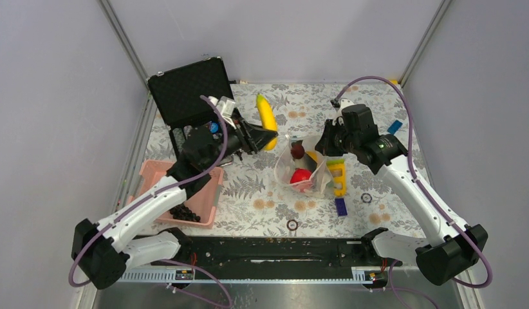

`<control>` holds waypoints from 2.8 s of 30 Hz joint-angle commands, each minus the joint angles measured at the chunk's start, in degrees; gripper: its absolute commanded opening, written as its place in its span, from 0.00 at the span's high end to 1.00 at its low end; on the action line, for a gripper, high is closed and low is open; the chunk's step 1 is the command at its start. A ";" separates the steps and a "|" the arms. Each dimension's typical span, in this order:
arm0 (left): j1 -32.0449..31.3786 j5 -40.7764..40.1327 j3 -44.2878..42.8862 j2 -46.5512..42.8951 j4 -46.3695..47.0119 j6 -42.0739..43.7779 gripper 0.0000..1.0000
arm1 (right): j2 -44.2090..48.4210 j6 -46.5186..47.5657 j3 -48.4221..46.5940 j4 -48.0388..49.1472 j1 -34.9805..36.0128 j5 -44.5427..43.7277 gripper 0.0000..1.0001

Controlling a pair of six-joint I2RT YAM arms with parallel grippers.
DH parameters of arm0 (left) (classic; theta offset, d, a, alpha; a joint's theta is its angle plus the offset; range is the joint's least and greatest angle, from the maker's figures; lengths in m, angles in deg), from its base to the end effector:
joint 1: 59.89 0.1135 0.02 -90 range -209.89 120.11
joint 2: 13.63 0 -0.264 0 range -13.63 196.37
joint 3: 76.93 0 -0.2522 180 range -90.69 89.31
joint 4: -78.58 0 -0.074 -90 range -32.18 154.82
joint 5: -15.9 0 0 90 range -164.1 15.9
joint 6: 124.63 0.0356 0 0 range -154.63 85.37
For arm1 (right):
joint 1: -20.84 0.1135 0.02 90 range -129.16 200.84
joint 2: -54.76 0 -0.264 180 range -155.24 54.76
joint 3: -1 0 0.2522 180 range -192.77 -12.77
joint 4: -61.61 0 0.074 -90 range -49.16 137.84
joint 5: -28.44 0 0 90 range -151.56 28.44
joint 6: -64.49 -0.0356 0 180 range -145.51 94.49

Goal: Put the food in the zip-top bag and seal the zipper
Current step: Place the fake fruit in the zipper food storage bag, then adjust the zipper food storage bag at the center of the board.

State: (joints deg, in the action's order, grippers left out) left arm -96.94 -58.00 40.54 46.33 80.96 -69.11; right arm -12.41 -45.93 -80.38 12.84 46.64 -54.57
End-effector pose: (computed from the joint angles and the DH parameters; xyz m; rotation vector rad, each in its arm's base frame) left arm 0.1917 -0.1571 0.3627 0.2813 1.5871 -1.1980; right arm 0.2251 0.1136 0.3567 -0.1761 2.2234 0.5850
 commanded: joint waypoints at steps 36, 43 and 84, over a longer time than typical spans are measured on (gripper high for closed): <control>-26.74 -40.34 -11.69 22.98 -3.87 -25.85 0.91 | 3.99 -17.76 5.04 8.45 -0.40 -1.67 0.92; -28.60 -35.20 -12.11 26.11 -5.02 -26.49 0.91 | 7.82 -21.23 9.01 13.39 -0.40 -3.49 0.92; -22.98 -36.42 -9.00 9.50 -29.63 -6.23 0.01 | 7.10 -11.75 3.81 9.94 -0.45 -0.22 0.90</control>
State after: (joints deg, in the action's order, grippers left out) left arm -120.72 -100.95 32.84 50.31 53.61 -77.55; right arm -4.70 -60.01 -72.36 21.21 46.53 -57.15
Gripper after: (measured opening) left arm 0.985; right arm 0.093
